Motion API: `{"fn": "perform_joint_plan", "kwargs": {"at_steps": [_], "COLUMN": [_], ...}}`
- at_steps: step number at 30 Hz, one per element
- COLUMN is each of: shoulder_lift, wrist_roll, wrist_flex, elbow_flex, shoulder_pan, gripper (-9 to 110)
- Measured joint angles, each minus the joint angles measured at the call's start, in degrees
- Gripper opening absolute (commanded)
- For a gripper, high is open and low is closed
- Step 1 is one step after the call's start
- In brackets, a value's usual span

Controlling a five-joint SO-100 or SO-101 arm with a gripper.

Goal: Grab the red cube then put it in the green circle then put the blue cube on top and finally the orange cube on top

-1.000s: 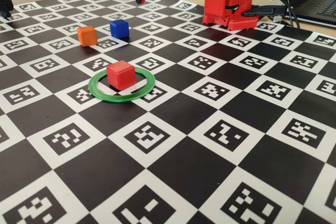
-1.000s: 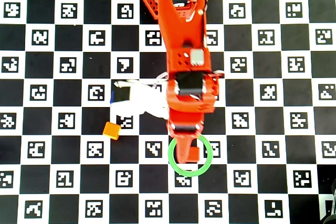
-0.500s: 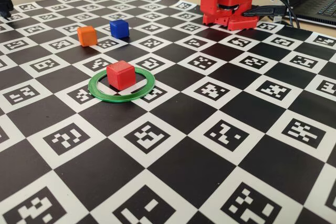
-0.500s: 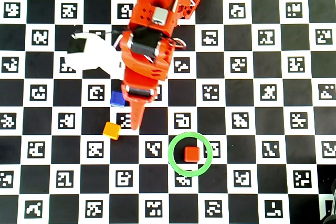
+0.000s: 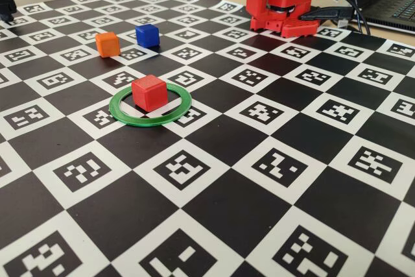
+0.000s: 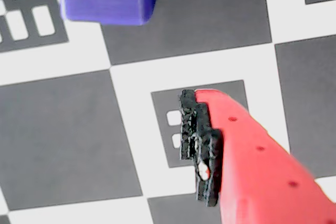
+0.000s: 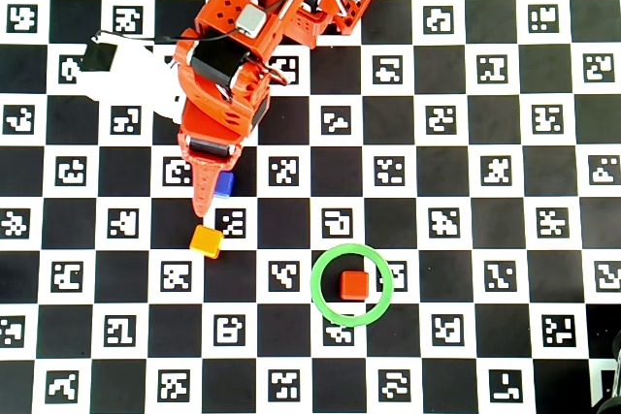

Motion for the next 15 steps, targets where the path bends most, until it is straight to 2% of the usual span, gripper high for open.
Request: {"fn": "perform_joint_plan", "kwargs": {"at_steps": [15], "shoulder_lift": [-1.4], "wrist_roll": [-1.6], "wrist_flex": [-10.5], "elbow_flex": [10.3], "shoulder_pan": [0.1], "gripper": [46]}}
